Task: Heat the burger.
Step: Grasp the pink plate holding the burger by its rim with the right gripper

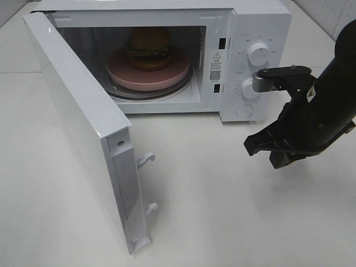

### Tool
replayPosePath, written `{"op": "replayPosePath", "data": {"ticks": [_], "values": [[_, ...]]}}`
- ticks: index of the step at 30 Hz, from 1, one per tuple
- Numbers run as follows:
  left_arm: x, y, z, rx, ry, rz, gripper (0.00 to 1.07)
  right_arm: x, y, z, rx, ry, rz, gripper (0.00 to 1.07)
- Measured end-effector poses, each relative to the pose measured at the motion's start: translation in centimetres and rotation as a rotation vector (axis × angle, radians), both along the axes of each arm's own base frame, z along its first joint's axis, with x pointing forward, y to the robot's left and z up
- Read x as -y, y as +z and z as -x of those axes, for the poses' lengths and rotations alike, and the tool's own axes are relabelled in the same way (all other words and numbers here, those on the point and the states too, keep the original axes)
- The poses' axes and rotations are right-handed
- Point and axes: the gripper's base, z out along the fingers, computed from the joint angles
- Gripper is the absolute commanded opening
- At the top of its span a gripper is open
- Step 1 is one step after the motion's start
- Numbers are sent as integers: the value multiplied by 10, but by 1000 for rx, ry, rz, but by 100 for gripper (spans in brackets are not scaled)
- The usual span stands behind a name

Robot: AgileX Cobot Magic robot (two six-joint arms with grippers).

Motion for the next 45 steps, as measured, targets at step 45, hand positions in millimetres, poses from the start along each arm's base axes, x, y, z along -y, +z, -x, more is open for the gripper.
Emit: {"op": "replayPosePath", "data": {"ticks": [45], "values": [[0,0,0,0,0,0,100,2,23,-21,246,1397,596,11]]}}
